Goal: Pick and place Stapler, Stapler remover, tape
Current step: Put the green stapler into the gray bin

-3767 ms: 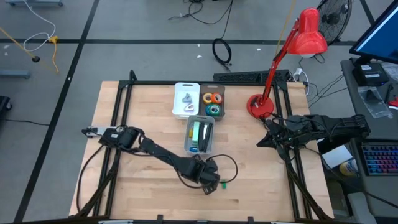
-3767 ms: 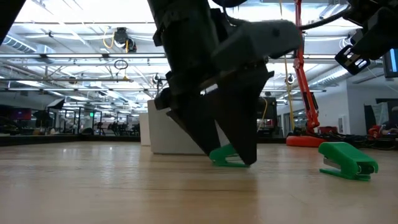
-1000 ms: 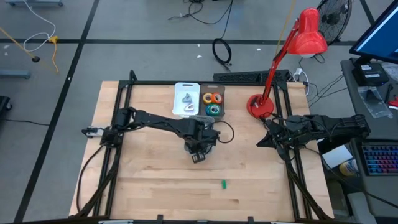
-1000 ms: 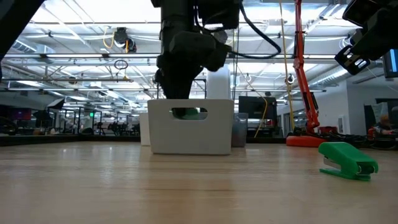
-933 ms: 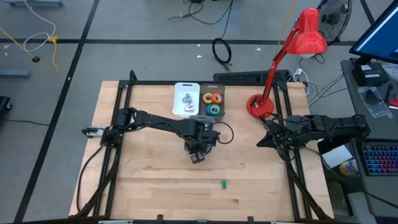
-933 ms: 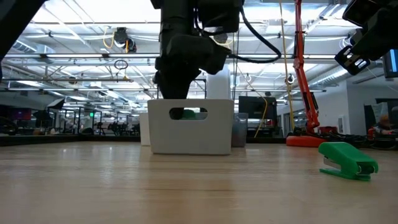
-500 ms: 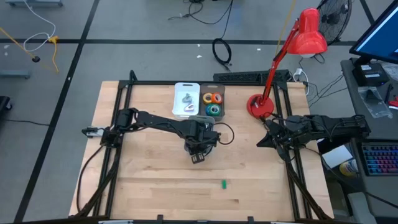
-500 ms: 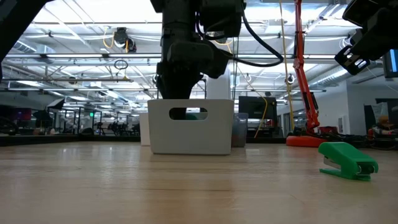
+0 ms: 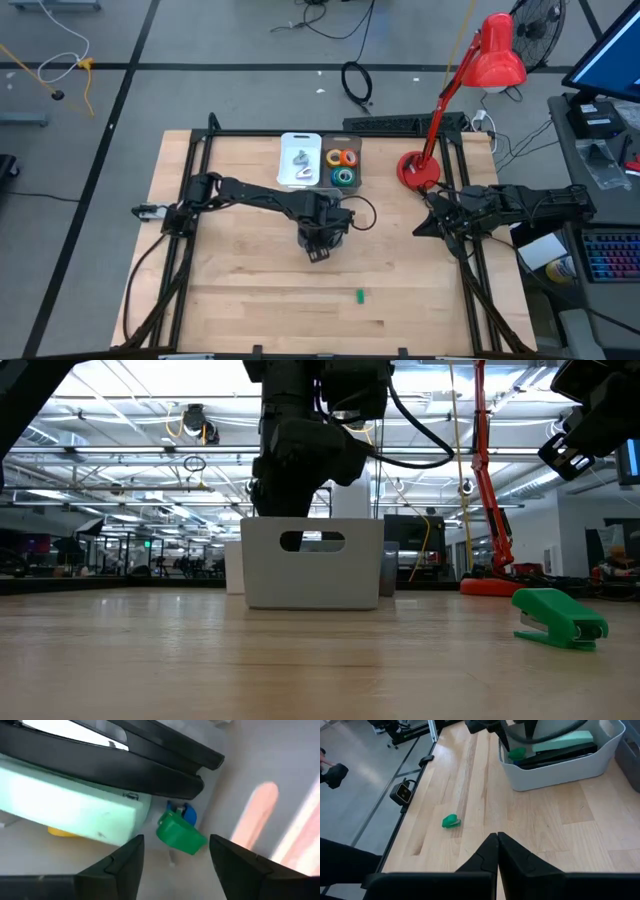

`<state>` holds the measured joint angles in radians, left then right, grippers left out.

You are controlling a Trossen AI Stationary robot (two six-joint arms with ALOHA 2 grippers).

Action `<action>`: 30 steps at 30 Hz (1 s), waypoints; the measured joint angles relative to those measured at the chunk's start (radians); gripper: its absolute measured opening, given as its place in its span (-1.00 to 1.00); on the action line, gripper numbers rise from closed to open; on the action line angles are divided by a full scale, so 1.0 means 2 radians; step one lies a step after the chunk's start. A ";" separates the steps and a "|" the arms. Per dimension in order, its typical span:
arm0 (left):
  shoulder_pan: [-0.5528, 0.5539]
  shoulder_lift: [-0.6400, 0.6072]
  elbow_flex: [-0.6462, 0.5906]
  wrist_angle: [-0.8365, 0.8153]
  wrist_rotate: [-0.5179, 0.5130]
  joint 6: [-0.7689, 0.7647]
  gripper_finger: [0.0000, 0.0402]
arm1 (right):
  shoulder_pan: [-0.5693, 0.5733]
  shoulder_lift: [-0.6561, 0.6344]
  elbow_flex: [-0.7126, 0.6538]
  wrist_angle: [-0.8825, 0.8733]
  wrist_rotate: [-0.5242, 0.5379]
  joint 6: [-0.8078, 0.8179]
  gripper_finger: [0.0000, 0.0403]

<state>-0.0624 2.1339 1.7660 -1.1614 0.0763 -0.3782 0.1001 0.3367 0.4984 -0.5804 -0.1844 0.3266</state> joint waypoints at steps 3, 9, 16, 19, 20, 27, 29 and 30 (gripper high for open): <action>0.005 -0.011 0.000 -0.002 0.004 -0.028 0.18 | 0.000 0.000 0.000 0.002 0.000 0.000 -1.00; 0.023 -0.080 0.000 -0.005 0.005 -0.054 0.20 | 0.000 0.004 0.000 0.072 0.000 -0.001 -1.00; 0.002 -0.231 0.001 -0.007 -0.173 -0.066 0.20 | 0.002 0.046 0.001 0.222 -0.022 0.023 -1.00; -0.027 -0.284 -0.003 -0.007 -0.240 -0.062 0.20 | 0.017 0.087 0.001 0.270 -0.025 0.039 -1.00; -0.037 -0.301 -0.009 -0.008 -0.248 -0.060 0.20 | 0.024 0.103 0.001 0.284 -0.025 0.041 -1.00; -0.107 -0.400 -0.109 0.009 -0.260 -0.075 0.20 | 0.078 0.223 0.006 0.356 -0.011 0.103 -1.00; -0.125 -0.430 -0.154 0.034 -0.267 -0.093 0.20 | 0.092 0.257 0.022 0.356 -0.008 0.104 -1.00; -0.134 -0.447 -0.179 0.053 -0.270 -0.098 0.20 | 0.101 0.273 0.034 0.352 0.001 0.102 -1.00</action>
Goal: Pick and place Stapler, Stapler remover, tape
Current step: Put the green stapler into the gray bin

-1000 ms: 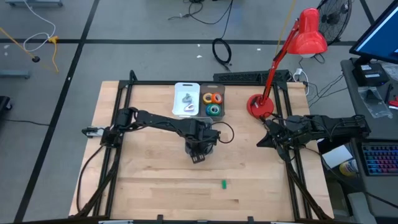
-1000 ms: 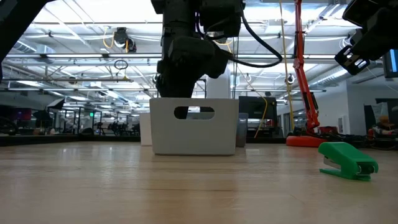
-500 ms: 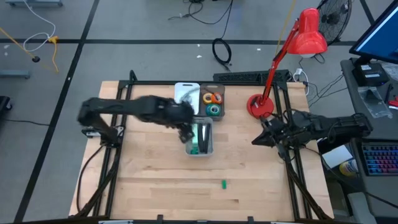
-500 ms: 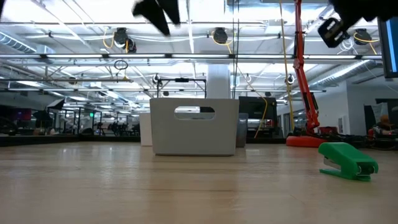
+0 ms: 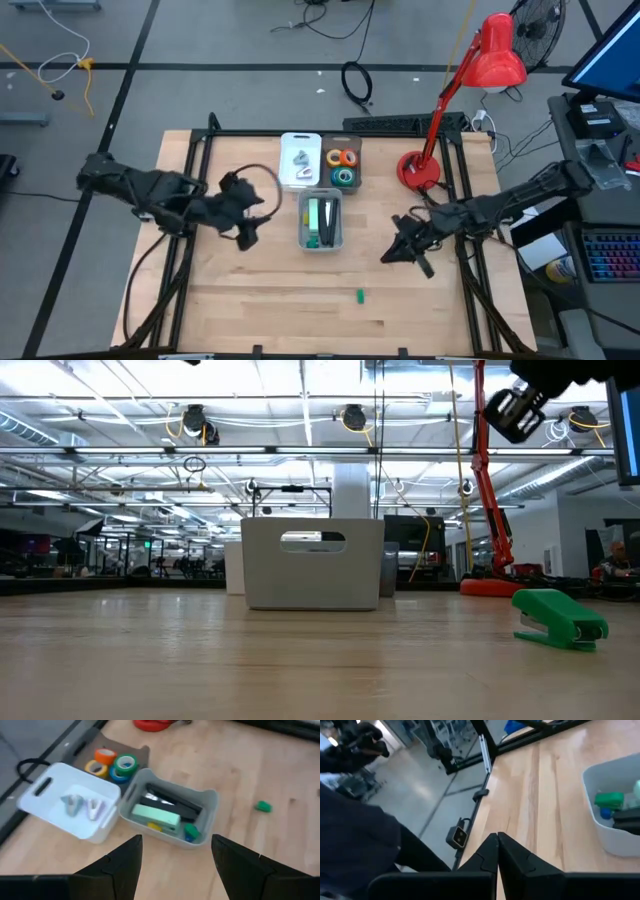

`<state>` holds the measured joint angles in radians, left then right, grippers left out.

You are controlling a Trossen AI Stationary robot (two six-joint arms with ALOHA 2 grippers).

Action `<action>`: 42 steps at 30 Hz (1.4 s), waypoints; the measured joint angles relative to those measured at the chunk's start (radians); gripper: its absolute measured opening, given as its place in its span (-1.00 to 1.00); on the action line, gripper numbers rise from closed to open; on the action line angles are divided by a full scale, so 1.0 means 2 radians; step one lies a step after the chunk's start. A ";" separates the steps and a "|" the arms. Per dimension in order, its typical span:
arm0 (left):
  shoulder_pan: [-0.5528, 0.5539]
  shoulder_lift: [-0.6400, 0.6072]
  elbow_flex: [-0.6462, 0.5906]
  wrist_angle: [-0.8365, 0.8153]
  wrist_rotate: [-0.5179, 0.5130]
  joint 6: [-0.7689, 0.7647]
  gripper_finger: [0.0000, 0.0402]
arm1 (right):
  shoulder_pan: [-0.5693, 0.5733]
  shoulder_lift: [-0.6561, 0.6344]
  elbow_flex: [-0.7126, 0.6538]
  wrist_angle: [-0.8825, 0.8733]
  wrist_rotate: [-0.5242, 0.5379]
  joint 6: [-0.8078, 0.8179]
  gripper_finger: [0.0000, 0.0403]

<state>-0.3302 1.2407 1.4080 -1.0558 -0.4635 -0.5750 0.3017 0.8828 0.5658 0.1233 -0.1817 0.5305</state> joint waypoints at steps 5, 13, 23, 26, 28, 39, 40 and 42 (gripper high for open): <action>-0.032 -0.079 -0.125 0.102 -0.004 -0.015 0.20 | 0.031 0.077 0.073 -0.046 0.027 -0.031 -1.00; -0.069 -0.167 -0.276 0.215 -0.002 -0.009 0.20 | 0.068 0.190 0.202 -0.211 0.027 0.021 -1.00; -0.076 -0.232 -0.398 0.321 0.028 0.032 0.20 | 0.093 0.292 0.281 -0.254 0.012 0.256 -1.00; -0.073 -0.255 -0.423 0.333 0.039 0.048 0.20 | 0.099 0.310 0.290 -0.255 0.010 0.310 -1.00; -0.070 -0.273 -0.437 0.333 0.040 0.050 0.20 | 0.104 0.319 0.294 -0.255 0.010 0.334 -1.00; -0.056 -0.416 -0.495 0.333 0.054 0.100 0.20 | 0.113 0.326 0.296 -0.272 0.038 0.442 -1.00; -0.054 -0.427 -0.503 0.332 0.054 0.097 0.20 | 0.113 0.326 0.296 -0.281 0.041 0.453 -1.00; -0.051 -0.447 -0.518 0.332 0.060 0.089 0.20 | 0.112 0.326 0.296 -0.298 0.038 0.470 -1.00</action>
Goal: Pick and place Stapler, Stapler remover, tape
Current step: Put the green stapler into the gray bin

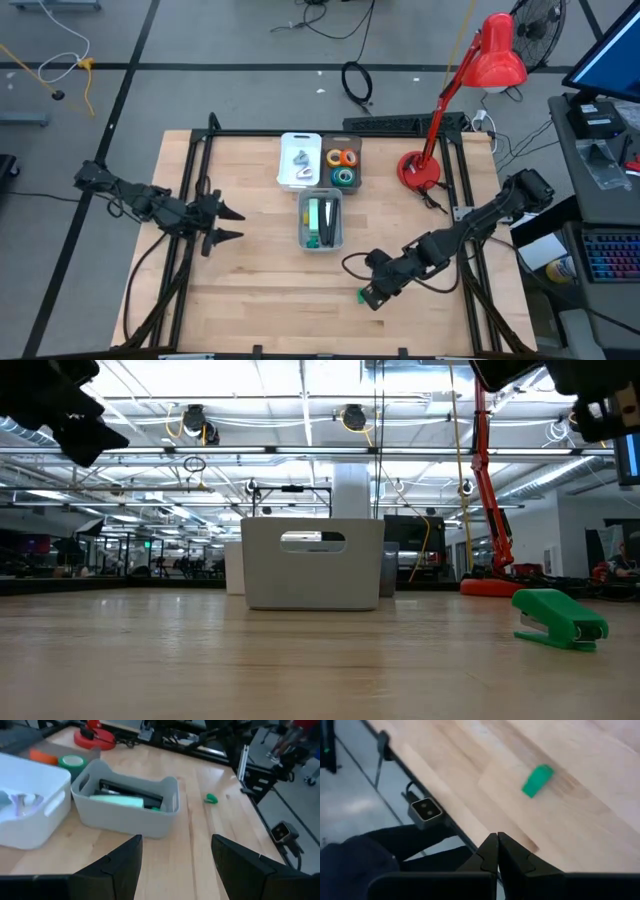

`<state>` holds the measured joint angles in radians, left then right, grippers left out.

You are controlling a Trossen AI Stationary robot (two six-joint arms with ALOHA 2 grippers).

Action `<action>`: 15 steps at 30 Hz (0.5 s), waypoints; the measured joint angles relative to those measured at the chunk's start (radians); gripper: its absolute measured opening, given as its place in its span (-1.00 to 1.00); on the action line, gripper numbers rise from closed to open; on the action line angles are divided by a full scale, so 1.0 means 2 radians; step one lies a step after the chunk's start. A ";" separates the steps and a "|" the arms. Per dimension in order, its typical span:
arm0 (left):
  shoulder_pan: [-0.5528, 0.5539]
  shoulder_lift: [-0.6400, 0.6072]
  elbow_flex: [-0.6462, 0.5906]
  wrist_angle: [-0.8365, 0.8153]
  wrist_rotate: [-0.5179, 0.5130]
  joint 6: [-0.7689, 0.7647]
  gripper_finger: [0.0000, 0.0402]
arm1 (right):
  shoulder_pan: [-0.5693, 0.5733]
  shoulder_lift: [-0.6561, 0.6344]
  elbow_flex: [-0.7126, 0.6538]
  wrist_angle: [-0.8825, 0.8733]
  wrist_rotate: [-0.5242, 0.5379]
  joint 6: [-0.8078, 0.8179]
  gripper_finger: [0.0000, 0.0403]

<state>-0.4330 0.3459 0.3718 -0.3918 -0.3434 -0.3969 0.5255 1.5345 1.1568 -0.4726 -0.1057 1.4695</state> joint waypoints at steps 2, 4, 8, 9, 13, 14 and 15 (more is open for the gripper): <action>0.002 -0.014 -0.011 -0.001 0.007 -0.002 0.20 | -0.005 0.000 0.000 -0.011 -0.002 0.014 -1.00; 0.004 -0.024 -0.016 -0.001 0.007 -0.007 0.20 | -0.009 0.000 0.000 -0.013 -0.002 0.023 -1.00; 0.009 -0.027 -0.018 -0.005 0.006 -0.003 0.20 | -0.013 0.000 0.000 -0.005 0.000 0.015 -1.00; 0.010 -0.027 -0.018 -0.005 0.006 -0.003 0.20 | -0.015 0.000 0.000 -0.005 0.000 0.009 -1.00; 0.010 -0.026 -0.018 -0.014 0.007 -0.010 0.20 | -0.024 -0.001 -0.012 0.001 0.001 0.013 -1.00; 0.010 -0.026 -0.018 -0.015 0.007 -0.013 0.20 | -0.026 0.000 -0.018 0.006 0.001 0.022 -1.00; 0.010 -0.026 -0.018 -0.017 0.008 -0.015 0.20 | -0.027 0.000 -0.024 0.018 0.002 0.033 -0.99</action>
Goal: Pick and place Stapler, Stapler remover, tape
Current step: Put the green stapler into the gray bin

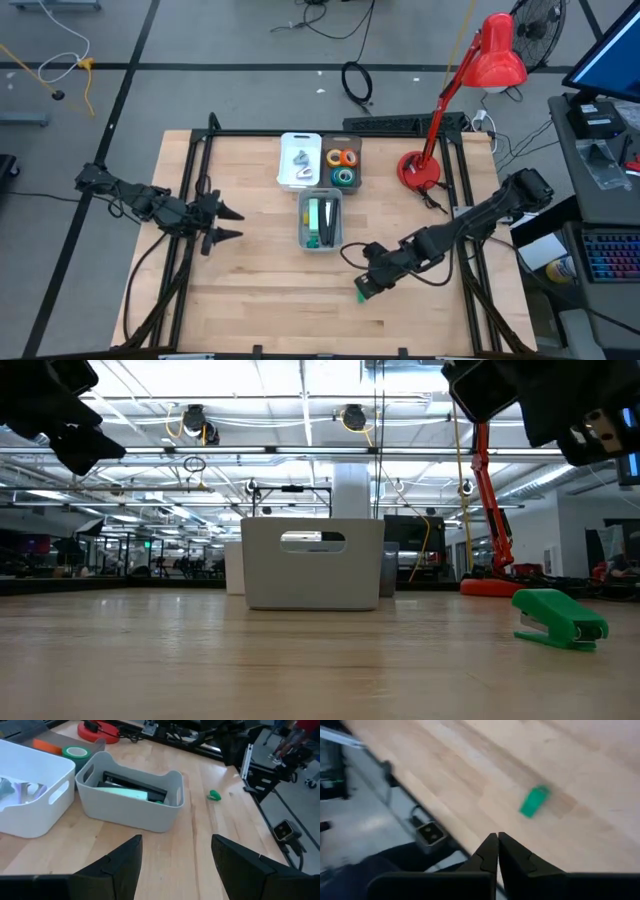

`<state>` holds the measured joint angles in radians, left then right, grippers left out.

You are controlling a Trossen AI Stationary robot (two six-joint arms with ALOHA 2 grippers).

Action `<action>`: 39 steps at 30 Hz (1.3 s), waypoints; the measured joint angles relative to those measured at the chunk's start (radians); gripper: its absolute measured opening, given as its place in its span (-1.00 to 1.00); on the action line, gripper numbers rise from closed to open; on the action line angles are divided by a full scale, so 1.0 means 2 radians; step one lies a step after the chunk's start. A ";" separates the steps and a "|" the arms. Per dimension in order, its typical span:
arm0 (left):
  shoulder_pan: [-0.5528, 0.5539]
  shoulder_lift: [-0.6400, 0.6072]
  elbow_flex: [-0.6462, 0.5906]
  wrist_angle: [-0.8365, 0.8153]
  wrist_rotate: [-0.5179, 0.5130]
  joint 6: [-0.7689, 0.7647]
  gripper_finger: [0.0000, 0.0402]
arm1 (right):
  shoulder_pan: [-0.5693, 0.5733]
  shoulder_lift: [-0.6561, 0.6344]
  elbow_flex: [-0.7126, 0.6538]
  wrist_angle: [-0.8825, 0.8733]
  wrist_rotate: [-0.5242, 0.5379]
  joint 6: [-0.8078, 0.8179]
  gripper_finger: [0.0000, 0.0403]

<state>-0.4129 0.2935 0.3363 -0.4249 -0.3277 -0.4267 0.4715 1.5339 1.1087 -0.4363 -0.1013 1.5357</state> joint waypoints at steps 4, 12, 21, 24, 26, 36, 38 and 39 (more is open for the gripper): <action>0.000 0.000 0.000 0.000 0.006 0.000 0.20 | 0.001 0.000 -0.029 0.091 0.004 0.012 -0.85; 0.000 0.000 0.000 -0.007 0.006 0.001 0.20 | 0.001 0.000 -0.060 0.149 0.010 0.065 -0.26; 0.000 0.000 0.000 -0.010 0.006 0.001 0.20 | 0.001 0.000 -0.096 0.260 0.039 0.078 -0.03; 0.000 0.000 0.000 -0.010 0.009 0.000 0.20 | 0.000 0.000 -0.106 0.289 0.041 0.072 -0.03; 0.000 0.000 0.000 -0.010 0.011 0.001 0.20 | 0.002 0.000 -0.105 0.288 0.055 0.076 -0.03; 0.000 0.000 0.000 -0.024 0.011 0.000 0.20 | 0.021 0.007 0.028 0.027 0.104 0.056 -0.04; 0.000 0.000 0.000 -0.024 0.011 0.000 0.20 | 0.021 0.024 0.058 -0.027 0.103 0.058 -0.04; 0.000 0.000 0.000 -0.024 0.011 0.000 0.20 | 0.021 0.033 0.070 -0.055 0.102 0.059 -0.04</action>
<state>-0.4129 0.2943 0.3367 -0.4725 -0.3048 -0.4274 0.5129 1.5997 1.2491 -0.5457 0.1025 1.6544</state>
